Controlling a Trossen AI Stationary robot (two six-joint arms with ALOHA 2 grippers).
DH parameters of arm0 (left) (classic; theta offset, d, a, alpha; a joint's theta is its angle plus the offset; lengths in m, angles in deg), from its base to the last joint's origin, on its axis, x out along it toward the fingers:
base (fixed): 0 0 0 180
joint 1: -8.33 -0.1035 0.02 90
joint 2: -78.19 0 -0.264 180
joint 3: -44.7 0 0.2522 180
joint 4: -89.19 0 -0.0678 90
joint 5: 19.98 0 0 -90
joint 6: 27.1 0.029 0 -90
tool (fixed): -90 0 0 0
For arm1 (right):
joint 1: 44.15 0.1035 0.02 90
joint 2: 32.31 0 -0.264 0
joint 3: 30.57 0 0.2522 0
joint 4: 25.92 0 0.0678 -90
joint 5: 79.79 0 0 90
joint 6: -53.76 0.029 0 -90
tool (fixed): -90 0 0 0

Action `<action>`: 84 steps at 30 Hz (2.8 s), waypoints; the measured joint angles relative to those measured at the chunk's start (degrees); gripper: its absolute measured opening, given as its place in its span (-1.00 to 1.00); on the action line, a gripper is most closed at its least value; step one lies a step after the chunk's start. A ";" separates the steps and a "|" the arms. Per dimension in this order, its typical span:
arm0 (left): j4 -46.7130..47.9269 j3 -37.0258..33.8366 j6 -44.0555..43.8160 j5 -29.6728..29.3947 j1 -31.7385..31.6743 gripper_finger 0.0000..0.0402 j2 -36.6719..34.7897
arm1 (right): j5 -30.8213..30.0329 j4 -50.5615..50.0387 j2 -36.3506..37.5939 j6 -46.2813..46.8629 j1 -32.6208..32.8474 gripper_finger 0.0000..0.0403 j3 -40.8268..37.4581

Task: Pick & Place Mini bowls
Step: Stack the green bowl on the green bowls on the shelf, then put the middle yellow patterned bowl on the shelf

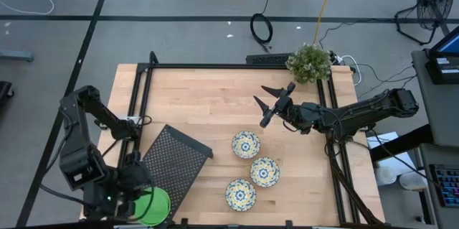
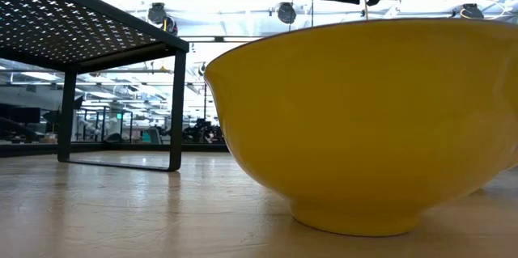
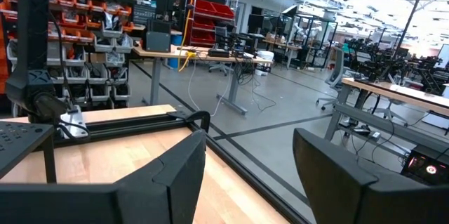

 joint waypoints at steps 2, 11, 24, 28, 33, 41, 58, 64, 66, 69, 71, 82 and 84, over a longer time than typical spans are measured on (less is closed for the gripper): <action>-2.49 0.00 2.16 -0.30 0.77 -0.35 0.20 | 0.02 -0.07 0.00 0.01 0.00 0.02 0.00; -3.53 0.00 3.78 -3.04 1.88 -0.35 2.21 | 0.00 -0.31 0.00 0.04 0.00 0.02 0.01; -3.40 0.00 5.22 -3.25 1.88 -0.35 4.32 | 0.00 -0.32 0.00 0.04 0.00 0.02 0.00; -3.05 0.00 5.25 -3.83 1.84 -0.35 4.32 | 0.00 -0.35 0.00 0.04 0.00 0.02 0.00; -2.09 -1.61 3.86 -4.04 1.82 -0.35 4.32 | 0.00 -0.35 0.00 0.04 0.00 0.02 0.00; -2.00 -3.85 2.62 -2.78 1.75 -0.35 4.32 | 0.00 -0.34 0.00 0.04 0.00 0.02 0.00; -2.03 -3.85 15.26 -24.78 1.64 -0.35 -0.55 | 0.00 -0.35 0.00 0.66 0.00 0.02 0.00; -2.38 -3.85 18.58 -27.54 -2.76 -0.35 -0.54 | 0.00 -0.35 0.00 0.66 0.00 0.02 0.00; -4.03 -3.85 20.17 -24.66 -5.14 -0.35 -0.13 | 0.00 -0.34 0.00 0.66 0.00 0.02 0.00; -10.68 -5.66 26.05 -18.00 -8.05 -0.35 0.58 | 0.00 -0.35 0.00 0.67 0.00 0.02 0.00; -17.22 -8.11 31.56 -10.99 -10.07 -0.35 0.55 | 0.00 -0.35 0.00 0.72 0.02 0.02 0.00; -33.04 -19.26 52.85 2.25 -21.94 -0.35 -1.16 | 1.15 -3.29 0.00 6.01 0.31 0.02 0.00; -36.56 -21.46 55.86 3.45 -24.78 -0.35 -3.70 | 3.00 -3.82 0.00 6.04 0.57 0.02 0.02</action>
